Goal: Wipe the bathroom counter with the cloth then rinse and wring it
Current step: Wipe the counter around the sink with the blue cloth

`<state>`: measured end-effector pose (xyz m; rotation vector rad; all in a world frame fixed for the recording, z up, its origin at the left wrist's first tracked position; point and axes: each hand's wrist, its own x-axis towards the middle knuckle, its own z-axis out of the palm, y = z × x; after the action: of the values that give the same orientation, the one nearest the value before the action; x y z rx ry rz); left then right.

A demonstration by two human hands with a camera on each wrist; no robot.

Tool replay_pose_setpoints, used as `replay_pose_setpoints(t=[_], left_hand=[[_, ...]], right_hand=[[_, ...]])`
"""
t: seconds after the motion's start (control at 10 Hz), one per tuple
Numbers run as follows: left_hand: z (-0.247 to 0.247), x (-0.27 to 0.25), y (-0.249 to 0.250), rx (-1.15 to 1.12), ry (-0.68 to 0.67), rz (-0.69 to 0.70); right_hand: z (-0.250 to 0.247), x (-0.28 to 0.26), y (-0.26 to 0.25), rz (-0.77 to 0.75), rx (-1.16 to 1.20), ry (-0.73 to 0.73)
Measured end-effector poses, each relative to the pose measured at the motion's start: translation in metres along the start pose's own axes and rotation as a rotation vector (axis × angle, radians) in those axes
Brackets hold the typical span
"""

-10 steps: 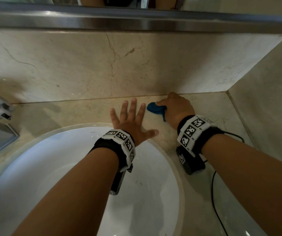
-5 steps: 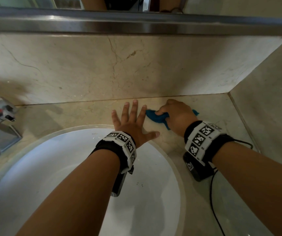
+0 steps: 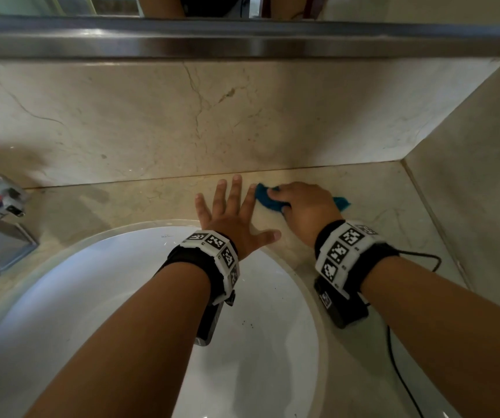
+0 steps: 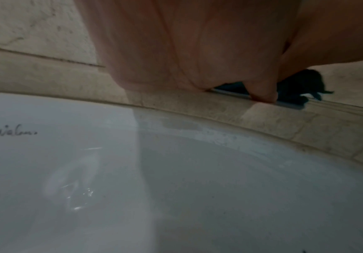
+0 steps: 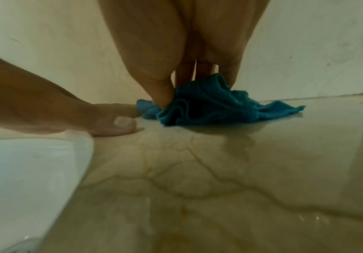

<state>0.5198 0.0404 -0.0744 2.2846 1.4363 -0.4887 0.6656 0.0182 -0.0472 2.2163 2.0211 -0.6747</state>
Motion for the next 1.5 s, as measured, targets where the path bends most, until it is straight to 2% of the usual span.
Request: replay_pose_setpoints(t=[0.1, 0.3, 0.4, 0.5, 0.6, 0.7, 0.8, 0.9, 1.1, 1.2, 1.3, 1.4, 1.5], left_hand=[[-0.001, -0.001, -0.001, 0.000, -0.007, 0.003], [-0.001, -0.001, 0.000, -0.004, -0.010, 0.000], [0.000, 0.000, -0.001, -0.009, -0.008, 0.004], [0.000, 0.000, 0.000, -0.006, -0.010, 0.004], [0.000, 0.001, -0.001, -0.009, -0.005, 0.001], [0.000, 0.000, -0.001, -0.012, -0.001, 0.006], [0.000, 0.000, -0.002, -0.014, -0.004, 0.009], [0.000, 0.000, -0.001, -0.010, -0.005, 0.011], [0.001, 0.001, -0.001, -0.005, 0.006, 0.005], [0.002, 0.001, 0.000, 0.000, 0.016, -0.003], [0.002, 0.001, 0.000, 0.003, 0.007, -0.006], [0.000, 0.001, -0.001, 0.002, 0.000, 0.000], [0.000, 0.000, -0.002, 0.000, 0.003, 0.010]], right_hand=[[0.006, -0.021, 0.008, -0.101, 0.040, 0.072], [-0.017, 0.008, 0.013, 0.271, 0.325, -0.027], [-0.018, 0.015, 0.016, 0.225, 0.169, 0.025], [-0.020, 0.014, 0.012, 0.221, 0.112, -0.039], [-0.012, -0.002, 0.015, 0.151, 0.076, -0.070], [-0.003, -0.026, 0.034, 0.065, -0.036, 0.140], [-0.011, -0.016, 0.052, 0.281, 0.081, 0.106], [-0.022, 0.005, 0.056, 0.456, 0.264, -0.023], [-0.017, 0.020, 0.030, 0.341, 0.253, 0.066], [-0.008, 0.017, 0.009, 0.195, 0.197, 0.029], [0.000, -0.004, 0.010, 0.042, 0.031, 0.022], [0.001, -0.014, 0.031, 0.103, 0.063, 0.102], [0.000, -0.024, 0.051, 0.264, 0.152, 0.130]])
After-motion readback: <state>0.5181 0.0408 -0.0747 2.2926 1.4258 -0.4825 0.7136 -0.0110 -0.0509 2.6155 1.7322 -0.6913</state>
